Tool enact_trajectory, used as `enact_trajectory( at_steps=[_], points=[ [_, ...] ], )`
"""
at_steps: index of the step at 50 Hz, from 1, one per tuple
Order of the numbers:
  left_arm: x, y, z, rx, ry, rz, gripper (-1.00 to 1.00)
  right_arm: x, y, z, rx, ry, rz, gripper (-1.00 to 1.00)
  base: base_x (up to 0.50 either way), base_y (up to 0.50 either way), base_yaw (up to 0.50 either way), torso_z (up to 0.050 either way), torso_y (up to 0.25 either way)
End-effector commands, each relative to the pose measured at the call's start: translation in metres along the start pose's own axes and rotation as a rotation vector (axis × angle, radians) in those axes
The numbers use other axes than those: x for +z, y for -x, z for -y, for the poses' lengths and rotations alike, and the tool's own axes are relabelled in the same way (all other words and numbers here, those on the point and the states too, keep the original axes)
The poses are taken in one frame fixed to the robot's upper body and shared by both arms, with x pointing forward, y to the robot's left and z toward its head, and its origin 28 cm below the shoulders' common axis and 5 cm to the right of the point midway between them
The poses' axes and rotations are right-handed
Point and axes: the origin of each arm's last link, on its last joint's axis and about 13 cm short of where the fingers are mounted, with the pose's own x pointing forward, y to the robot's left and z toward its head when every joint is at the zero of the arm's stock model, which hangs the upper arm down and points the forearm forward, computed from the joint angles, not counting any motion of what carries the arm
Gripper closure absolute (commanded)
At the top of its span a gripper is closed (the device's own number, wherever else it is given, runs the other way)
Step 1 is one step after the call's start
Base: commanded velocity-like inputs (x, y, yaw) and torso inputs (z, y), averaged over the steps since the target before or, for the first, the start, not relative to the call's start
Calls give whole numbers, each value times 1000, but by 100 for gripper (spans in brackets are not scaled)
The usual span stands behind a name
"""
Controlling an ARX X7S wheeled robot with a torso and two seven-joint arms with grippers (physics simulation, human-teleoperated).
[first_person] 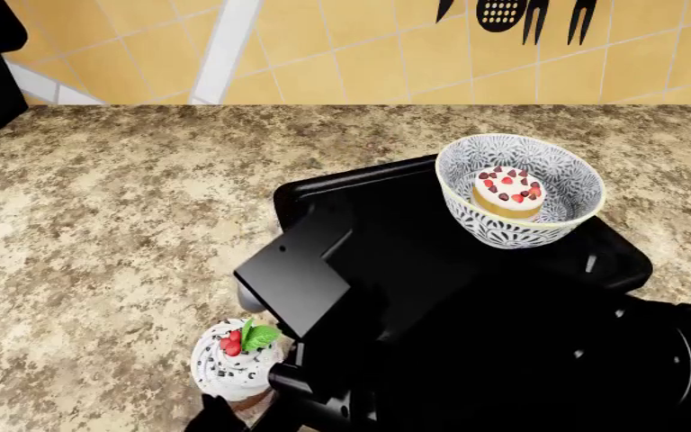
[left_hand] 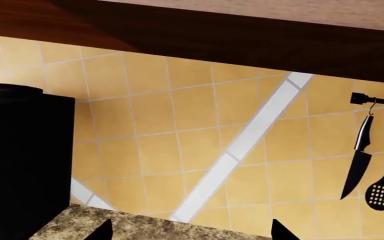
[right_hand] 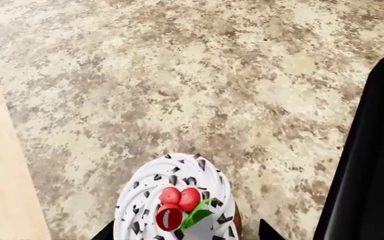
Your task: Pick up the bowl with cake and place it on the tray. Pick up the cupcake and place it on the tray.
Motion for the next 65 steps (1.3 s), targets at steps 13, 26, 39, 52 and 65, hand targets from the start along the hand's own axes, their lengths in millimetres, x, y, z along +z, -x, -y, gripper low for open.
enact_trajectory(
  at_steps=[13, 26, 39, 52, 65],
  points=[
    [1, 1, 0, -2, 2, 3, -100, -7, -9, 0, 5, -3, -24, 100, 0, 0, 0, 0, 0],
    [1, 1, 0, 0, 4, 3, -100, 0, -1, 3, -17, 7, -2, 100, 0, 0, 0, 0, 0],
    [3, 0, -2, 9, 9, 6, -100, 28, 26, 10, -58, 14, 84, 100, 0, 0, 0, 0, 0],
    [3, 0, -1, 10, 7, 7, -100, 48, 44, 13, -84, 23, 143, 100, 0, 0, 0, 0, 0],
    [2, 0, -1, 8, 6, 8, -100, 61, 66, 22, -149, 17, 177, 100, 0, 0, 0, 0, 0]
  ],
)
